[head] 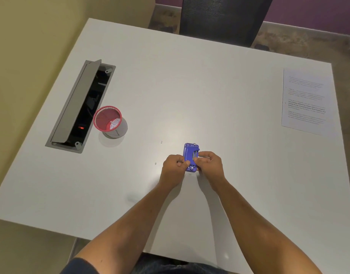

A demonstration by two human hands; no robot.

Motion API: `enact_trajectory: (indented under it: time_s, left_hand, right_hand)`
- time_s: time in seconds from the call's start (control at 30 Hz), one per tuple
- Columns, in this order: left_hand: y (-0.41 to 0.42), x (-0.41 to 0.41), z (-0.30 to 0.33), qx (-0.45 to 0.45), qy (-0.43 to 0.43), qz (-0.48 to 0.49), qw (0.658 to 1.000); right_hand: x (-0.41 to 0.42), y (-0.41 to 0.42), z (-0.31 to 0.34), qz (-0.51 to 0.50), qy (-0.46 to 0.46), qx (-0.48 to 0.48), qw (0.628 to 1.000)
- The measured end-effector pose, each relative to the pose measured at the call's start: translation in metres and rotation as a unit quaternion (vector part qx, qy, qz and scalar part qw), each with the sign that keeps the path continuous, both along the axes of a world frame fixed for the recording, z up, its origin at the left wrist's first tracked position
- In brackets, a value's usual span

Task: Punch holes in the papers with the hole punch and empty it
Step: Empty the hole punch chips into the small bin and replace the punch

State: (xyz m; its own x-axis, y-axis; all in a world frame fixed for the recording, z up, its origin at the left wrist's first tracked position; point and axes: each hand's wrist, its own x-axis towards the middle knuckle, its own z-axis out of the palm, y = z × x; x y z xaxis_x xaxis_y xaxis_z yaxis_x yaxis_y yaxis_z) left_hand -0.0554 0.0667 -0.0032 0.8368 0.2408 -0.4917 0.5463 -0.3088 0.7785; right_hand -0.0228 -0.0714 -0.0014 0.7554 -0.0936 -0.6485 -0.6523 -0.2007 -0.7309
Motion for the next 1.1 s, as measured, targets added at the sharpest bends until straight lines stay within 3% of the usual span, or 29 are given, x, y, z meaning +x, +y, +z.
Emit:
enact_trajectory:
  time_s: [0.07, 0.4, 0.6, 0.8, 0.93, 1.1]
  left_hand:
    - [-0.002, 0.002, -0.004, 0.011, -0.001, 0.002, 1.0]
    - [-0.004, 0.009, -0.013, 0.051, -0.03, -0.01, 0.998]
    - [0.001, 0.008, -0.011, 0.038, -0.046, -0.009, 0.998]
    - [0.033, -0.005, -0.006, 0.048, -0.084, 0.043, 0.994]
    - [0.067, -0.022, -0.01, 0.183, -0.088, 0.026, 0.979]
    - [0.089, -0.034, -0.017, 0.244, -0.055, -0.043, 0.967]
  right_hand:
    - [0.001, 0.0, -0.003, 0.027, -0.008, -0.059, 0.998]
    - [0.006, 0.01, -0.003, 0.067, -0.088, -0.167, 0.98]
    - [0.005, 0.008, -0.006, 0.068, -0.089, -0.171, 0.979]
    - [0.007, 0.014, 0.005, -0.017, -0.144, -0.156, 0.977]
    - [0.006, 0.033, 0.01, 0.095, -0.273, -0.225, 0.93]
    - [0.014, 0.066, 0.009, 0.216, -0.407, -0.291, 0.839]
